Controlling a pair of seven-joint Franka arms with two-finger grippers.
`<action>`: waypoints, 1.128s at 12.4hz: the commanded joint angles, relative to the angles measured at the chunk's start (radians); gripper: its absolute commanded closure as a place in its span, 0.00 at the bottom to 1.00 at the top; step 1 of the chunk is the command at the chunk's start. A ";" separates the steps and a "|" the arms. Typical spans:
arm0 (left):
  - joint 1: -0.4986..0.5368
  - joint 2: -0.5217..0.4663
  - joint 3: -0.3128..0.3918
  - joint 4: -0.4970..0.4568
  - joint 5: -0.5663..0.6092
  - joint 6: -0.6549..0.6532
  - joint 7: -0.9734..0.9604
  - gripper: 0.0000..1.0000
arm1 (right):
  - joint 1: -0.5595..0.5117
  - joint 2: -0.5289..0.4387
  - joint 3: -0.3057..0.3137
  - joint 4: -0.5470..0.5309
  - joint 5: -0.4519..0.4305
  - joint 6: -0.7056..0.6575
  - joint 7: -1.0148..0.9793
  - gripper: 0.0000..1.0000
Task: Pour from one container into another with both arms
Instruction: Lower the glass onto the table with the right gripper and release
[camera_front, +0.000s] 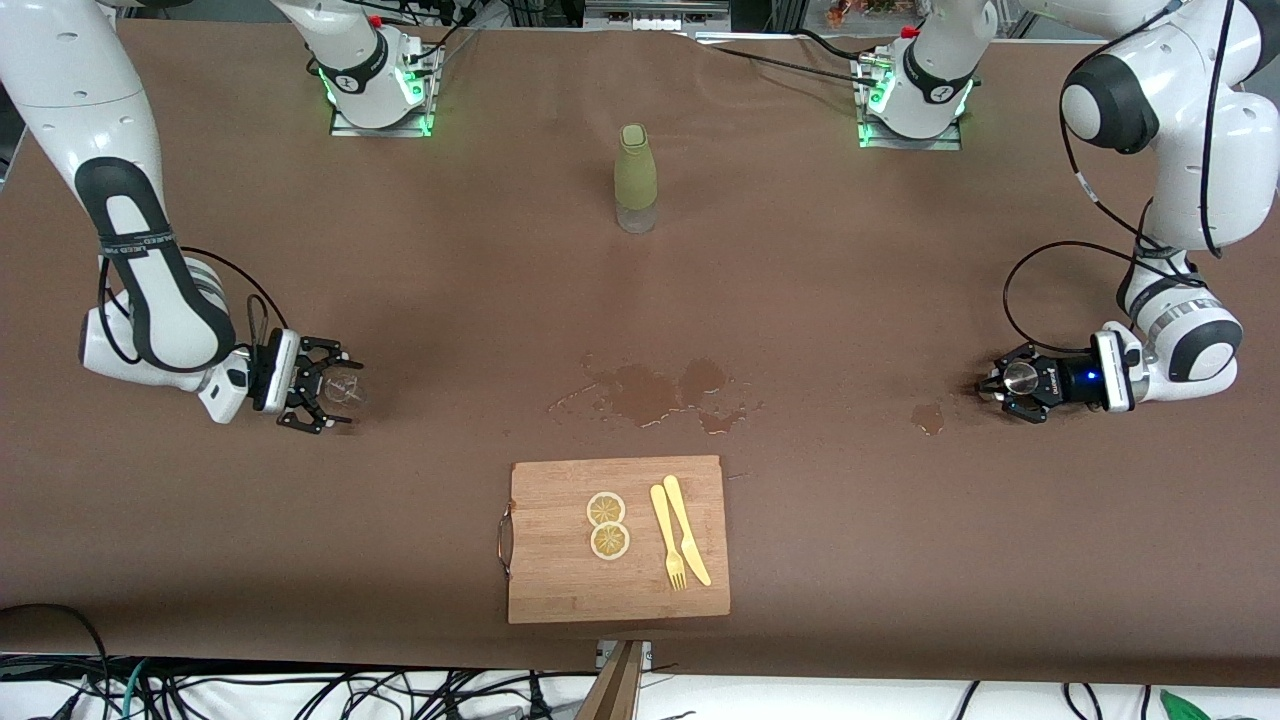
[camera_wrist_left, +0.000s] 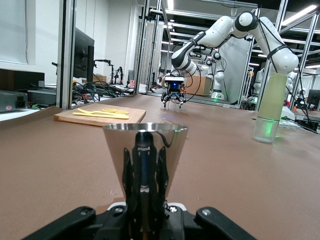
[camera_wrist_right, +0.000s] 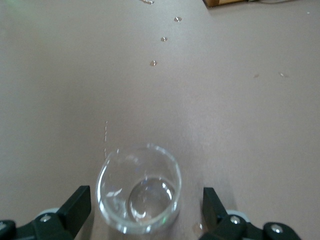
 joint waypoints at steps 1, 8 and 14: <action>0.002 0.009 0.001 -0.006 0.017 -0.010 0.059 1.00 | -0.008 -0.011 -0.036 0.014 0.002 -0.063 -0.017 0.01; -0.004 0.009 0.001 -0.007 0.017 -0.012 0.065 0.90 | 0.078 -0.148 -0.169 0.005 -0.263 -0.107 0.255 0.01; -0.001 0.010 0.002 -0.007 0.020 -0.012 0.065 0.48 | 0.159 -0.336 -0.145 0.005 -0.644 -0.188 0.919 0.01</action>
